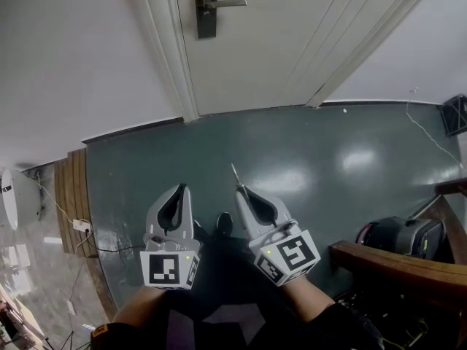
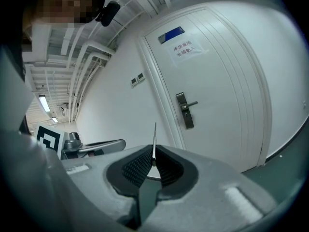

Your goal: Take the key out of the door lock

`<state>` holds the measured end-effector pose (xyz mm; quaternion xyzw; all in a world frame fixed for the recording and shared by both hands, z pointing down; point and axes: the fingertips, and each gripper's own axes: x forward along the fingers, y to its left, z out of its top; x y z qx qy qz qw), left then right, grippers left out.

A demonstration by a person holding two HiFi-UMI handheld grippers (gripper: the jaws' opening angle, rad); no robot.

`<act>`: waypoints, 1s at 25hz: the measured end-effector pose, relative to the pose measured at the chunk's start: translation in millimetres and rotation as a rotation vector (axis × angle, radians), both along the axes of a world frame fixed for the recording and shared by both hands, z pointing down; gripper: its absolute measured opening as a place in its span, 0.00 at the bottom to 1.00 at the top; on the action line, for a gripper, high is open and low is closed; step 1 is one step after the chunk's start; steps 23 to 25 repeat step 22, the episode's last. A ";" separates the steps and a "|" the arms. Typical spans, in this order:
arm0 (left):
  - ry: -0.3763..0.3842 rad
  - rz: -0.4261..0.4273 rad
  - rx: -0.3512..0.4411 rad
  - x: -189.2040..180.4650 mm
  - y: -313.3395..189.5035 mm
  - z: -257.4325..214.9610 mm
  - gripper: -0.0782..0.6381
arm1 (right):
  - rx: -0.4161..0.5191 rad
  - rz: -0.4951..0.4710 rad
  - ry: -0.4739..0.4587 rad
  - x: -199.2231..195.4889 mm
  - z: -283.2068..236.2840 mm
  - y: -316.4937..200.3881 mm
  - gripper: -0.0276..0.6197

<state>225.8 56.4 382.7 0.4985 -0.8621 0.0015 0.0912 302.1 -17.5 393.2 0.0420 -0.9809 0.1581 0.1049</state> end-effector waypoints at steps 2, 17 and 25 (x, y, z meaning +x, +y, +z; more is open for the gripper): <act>0.003 0.006 0.002 1.2 -0.3 0.9 0.13 | 0.007 0.007 0.002 0.7 -0.5 1.6 0.06; -0.008 0.028 0.008 7.1 -9.1 -0.1 0.13 | 0.031 0.031 -0.006 6.0 -2.0 -4.8 0.06; -0.013 0.032 0.008 10.8 -10.9 -1.5 0.13 | 0.028 0.036 -0.003 9.3 -1.0 -7.7 0.06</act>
